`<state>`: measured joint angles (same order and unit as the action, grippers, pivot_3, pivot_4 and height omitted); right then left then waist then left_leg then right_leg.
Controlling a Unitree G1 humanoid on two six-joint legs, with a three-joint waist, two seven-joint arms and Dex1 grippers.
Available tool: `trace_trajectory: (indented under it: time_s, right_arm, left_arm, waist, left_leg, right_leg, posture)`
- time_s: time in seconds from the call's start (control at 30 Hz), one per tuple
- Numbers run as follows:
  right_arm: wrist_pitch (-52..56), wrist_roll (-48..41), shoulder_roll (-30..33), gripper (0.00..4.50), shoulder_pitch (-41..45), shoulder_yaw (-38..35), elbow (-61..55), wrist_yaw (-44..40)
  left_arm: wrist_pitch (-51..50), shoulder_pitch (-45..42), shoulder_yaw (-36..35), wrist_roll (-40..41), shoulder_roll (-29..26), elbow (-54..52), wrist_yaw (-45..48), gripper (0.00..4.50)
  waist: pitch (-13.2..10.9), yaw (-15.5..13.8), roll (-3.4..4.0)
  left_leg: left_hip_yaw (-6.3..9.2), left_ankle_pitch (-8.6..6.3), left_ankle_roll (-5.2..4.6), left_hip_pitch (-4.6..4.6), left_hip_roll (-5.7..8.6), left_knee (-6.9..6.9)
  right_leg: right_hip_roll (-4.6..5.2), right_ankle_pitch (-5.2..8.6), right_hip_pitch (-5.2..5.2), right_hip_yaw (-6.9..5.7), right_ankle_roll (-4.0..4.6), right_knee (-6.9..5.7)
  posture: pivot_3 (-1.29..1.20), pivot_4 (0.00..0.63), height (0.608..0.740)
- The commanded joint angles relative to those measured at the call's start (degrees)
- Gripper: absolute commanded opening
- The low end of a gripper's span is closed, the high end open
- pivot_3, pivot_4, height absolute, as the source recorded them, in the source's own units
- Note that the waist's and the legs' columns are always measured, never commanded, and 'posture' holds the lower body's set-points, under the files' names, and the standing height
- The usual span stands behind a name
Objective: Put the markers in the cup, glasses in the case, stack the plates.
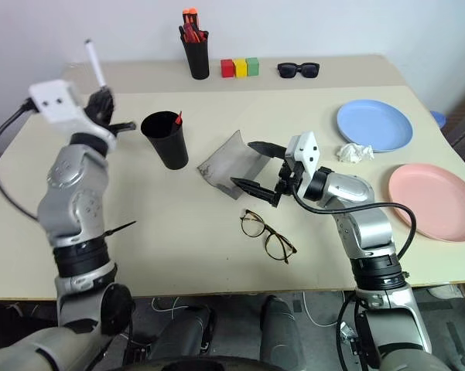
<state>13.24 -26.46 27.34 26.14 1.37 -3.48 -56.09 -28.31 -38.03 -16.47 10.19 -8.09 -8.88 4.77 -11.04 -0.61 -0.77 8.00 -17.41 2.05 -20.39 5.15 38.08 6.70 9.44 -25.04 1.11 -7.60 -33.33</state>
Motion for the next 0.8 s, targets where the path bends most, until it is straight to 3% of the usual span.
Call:
trace_trajectory:
  time_s: [0.03,0.27,0.8]
  right_arm:
    - [-1.42,0.07,-0.51,4.50,1.11,-0.61,-0.71,0.04]
    - [-1.13,0.00,0.16,4.50,-0.54,-1.57,-2.44,0.84]
    - [-1.43,0.27,0.17,4.50,-0.18,-1.13,-1.83,1.14]
  left_arm:
    - [3.46,-1.96,4.32,1.10,0.14,3.27,3.95,0.05]
    - [4.22,1.82,7.56,1.00,1.27,3.14,4.02,0.05]
    - [5.50,6.17,8.39,-3.87,-2.83,0.82,-1.08,0.05]
  waist:
    - [0.00,0.13,0.00]
    - [0.00,1.29,0.01]
    - [0.00,1.19,0.01]
  left_leg:
    - [0.00,0.00,0.00,-0.01,0.00,0.00]
    - [-0.02,-0.01,-0.02,-0.03,-0.01,-0.04]
    - [-0.01,-0.02,-0.03,-0.02,-0.01,-0.04]
  right_leg:
    - [0.00,0.00,0.00,0.00,0.00,0.03]
    - [0.00,-0.02,-0.06,0.02,-0.02,0.03]
    - [0.00,-0.02,-0.06,0.02,-0.02,0.01]
  posture:
    - [0.00,0.150,0.740]
    - [0.00,0.150,0.740]
    - [0.00,0.150,0.740]
